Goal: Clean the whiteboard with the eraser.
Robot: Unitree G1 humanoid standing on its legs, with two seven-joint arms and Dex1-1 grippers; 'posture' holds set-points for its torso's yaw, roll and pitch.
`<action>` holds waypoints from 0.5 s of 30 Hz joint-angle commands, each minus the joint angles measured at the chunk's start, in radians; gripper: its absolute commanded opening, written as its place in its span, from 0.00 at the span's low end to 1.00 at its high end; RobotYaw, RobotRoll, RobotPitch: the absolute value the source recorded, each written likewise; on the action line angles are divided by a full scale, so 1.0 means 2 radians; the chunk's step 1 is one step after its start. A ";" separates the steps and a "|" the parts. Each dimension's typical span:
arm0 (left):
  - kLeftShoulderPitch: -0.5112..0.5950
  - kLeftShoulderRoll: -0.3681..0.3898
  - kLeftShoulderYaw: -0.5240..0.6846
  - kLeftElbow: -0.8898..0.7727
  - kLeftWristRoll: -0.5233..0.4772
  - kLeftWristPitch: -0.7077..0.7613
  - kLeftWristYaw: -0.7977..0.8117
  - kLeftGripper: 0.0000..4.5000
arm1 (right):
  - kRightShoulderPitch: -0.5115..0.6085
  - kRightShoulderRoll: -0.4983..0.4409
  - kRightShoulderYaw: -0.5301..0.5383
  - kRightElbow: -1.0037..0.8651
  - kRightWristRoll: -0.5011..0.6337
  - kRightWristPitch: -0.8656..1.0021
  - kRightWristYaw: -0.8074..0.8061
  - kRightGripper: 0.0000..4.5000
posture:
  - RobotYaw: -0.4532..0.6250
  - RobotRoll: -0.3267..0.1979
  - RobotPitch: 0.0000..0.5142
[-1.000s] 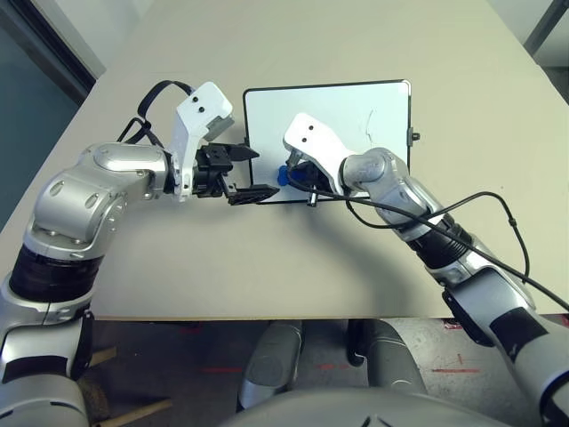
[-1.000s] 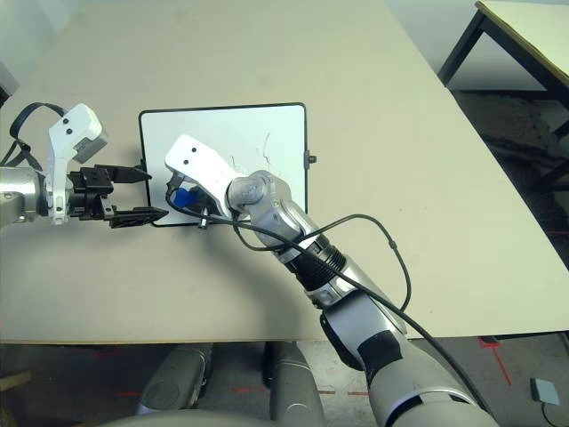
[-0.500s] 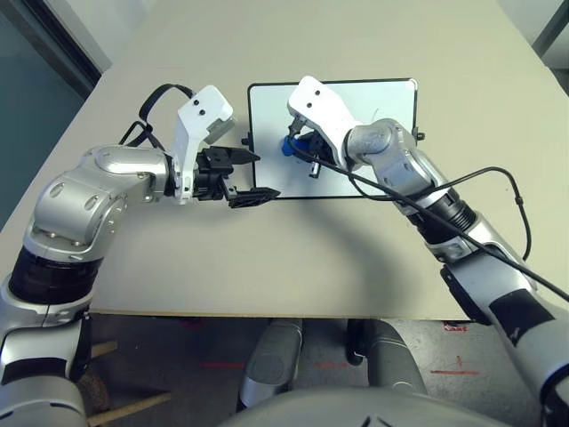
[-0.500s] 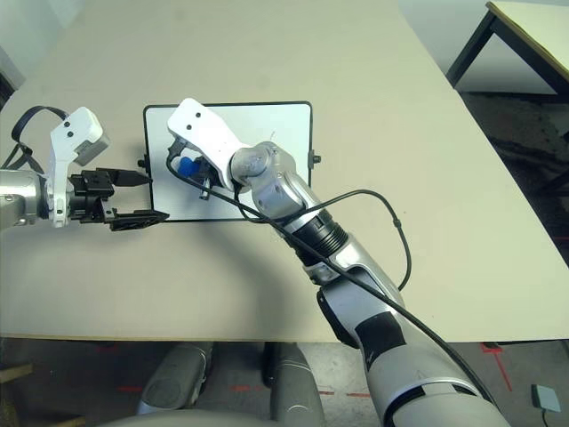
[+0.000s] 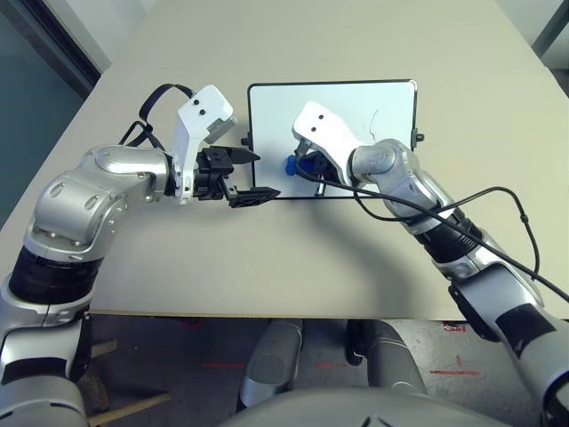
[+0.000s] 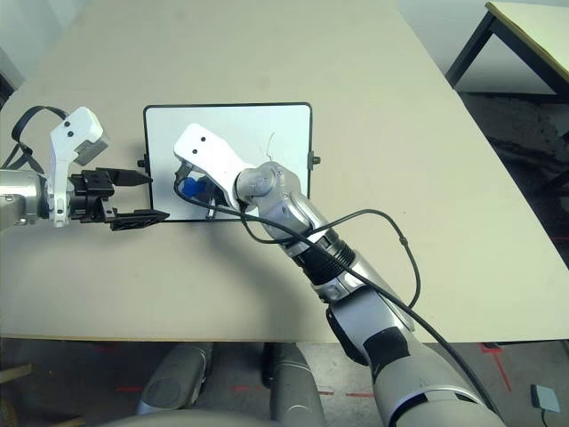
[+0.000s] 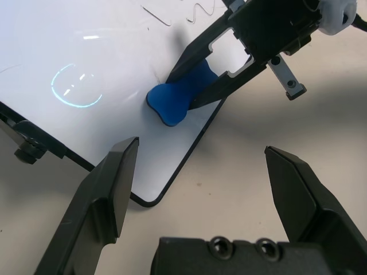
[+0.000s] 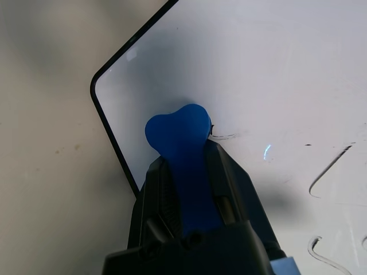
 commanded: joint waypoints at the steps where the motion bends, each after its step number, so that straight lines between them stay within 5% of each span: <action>1: -0.003 0.003 -0.008 0.000 0.001 -0.002 -0.005 1.00 | -0.004 -0.014 -0.002 0.045 -0.021 0.018 -0.014 0.18 | 0.61 0.62 0.36; 15: -0.004 -0.002 -0.011 0.005 0.003 -0.009 -0.006 1.00 | -0.023 -0.022 -0.001 0.044 -0.042 0.022 -0.046 0.18 | 0.61 0.62 0.34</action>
